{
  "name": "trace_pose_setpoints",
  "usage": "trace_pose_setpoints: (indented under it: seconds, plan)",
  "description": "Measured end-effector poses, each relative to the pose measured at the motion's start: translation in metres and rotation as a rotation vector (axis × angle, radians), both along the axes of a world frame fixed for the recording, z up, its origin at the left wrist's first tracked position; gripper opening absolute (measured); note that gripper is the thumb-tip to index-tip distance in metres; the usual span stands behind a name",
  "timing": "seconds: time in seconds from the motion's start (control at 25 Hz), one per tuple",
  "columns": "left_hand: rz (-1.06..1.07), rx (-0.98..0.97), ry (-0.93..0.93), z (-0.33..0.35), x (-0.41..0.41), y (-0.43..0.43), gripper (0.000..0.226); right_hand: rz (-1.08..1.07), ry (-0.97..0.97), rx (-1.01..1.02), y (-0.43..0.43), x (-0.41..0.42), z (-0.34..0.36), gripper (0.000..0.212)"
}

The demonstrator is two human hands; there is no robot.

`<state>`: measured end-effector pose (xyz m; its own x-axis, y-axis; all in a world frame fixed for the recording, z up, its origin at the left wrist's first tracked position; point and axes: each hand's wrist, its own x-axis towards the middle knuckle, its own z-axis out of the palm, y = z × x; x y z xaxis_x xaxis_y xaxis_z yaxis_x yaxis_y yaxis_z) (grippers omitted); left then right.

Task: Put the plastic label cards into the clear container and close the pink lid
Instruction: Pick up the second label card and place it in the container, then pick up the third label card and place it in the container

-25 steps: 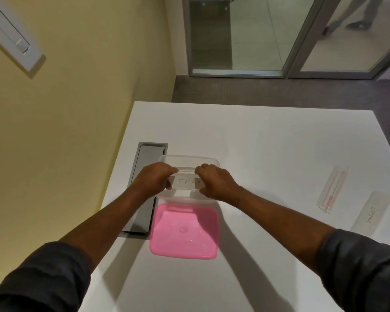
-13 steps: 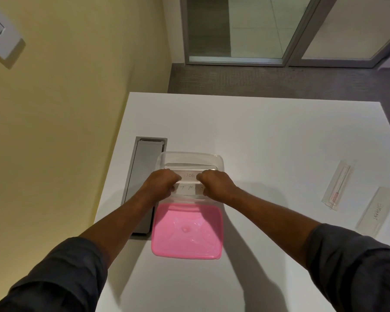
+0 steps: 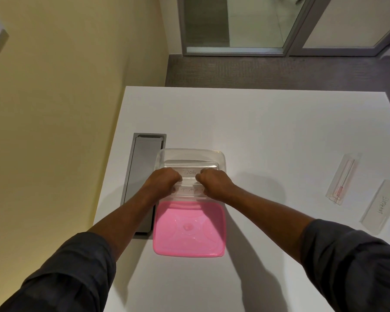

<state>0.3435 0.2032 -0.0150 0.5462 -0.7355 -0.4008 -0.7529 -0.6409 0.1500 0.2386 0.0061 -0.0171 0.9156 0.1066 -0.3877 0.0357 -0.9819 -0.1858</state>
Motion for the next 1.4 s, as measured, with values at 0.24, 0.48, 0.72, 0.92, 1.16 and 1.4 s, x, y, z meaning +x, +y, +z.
trace_pose_setpoints:
  seconds: [0.24, 0.48, 0.72, 0.92, 1.16, 1.4]
  plan:
    - [0.001, 0.012, 0.011, 0.006, 0.002, 0.0, 0.05, -0.016, -0.021, 0.028, -0.001, -0.001, 0.003, 0.027]
    - [0.303, -0.318, 0.035, 0.042, -0.012, -0.021, 0.031, -0.179, -0.229, 0.283, -0.018, -0.026, 0.031, 0.037]
    - [0.603, -0.726, 0.165, 0.071, -0.073, -0.084, 0.025, -0.455, -0.481, 0.502, -0.067, -0.1, 0.046, 0.026]
    - [0.589, -0.709, 0.391, 0.059, -0.145, -0.163, 0.024, -0.849, -0.383, 0.587, -0.136, -0.183, 0.039, 0.023]
    - [0.462, -0.564, 0.568, 0.043, -0.233, -0.267, 0.023, -1.235, -0.395, 0.584, -0.232, -0.291, 0.032, 0.018]
    - [0.417, -0.493, 0.711, 0.036, -0.31, -0.366, 0.024, -1.617, -0.448, 0.619, -0.316, -0.366, 0.028, 0.018]
